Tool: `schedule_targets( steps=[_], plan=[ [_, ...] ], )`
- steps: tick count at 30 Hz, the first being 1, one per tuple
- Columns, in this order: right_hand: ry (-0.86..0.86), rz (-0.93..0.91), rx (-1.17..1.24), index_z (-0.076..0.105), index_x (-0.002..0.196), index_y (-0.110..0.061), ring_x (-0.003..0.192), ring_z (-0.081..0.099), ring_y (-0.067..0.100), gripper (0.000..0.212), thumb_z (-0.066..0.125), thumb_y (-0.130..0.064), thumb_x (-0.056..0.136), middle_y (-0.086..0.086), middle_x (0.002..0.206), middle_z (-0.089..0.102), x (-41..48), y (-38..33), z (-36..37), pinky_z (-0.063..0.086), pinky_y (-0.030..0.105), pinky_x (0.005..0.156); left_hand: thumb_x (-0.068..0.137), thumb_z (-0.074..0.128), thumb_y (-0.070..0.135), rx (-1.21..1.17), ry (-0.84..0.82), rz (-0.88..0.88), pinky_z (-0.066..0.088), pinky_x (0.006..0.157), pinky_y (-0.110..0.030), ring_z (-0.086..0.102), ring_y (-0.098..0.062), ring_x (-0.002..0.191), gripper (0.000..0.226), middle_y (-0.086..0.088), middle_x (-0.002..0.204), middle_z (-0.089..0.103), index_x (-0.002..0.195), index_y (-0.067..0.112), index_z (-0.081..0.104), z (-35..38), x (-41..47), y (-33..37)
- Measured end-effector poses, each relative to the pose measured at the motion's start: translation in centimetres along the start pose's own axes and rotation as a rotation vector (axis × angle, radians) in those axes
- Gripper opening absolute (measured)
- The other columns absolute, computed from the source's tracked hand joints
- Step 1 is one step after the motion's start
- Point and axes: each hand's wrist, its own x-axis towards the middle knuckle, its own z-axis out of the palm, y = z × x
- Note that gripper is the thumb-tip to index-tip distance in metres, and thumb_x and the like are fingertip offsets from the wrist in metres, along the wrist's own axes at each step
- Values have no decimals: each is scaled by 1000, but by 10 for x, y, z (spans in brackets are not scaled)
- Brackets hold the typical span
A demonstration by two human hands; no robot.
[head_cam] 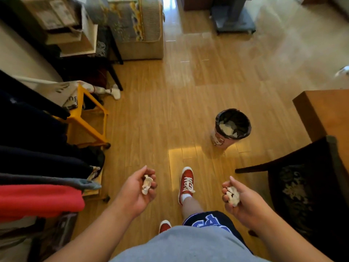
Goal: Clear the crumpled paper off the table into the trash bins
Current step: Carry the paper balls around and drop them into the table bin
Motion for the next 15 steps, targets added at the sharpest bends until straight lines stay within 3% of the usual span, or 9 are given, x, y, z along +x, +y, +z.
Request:
schedule_targets(
  steps=[7,15],
  plan=[
    [33,49,18,64,84,-7,51,56,17,32,57,-37,92,7,63,60,71,-102,32,43,23,40,92,53,32,-12,0,14,34,31,-17,52,-9,46,33,-1,62,55,68,13,64,83,68,82],
    [-94,29,-72,62,82,-10,52,57,16,33,53,-39,94,4,62,58,143,-233,132,43,23,40,92,52,30,-188,144,80,31,29,-14,51,-9,43,27,-2,59,54,75,11,60,104,109,163]
  ],
)
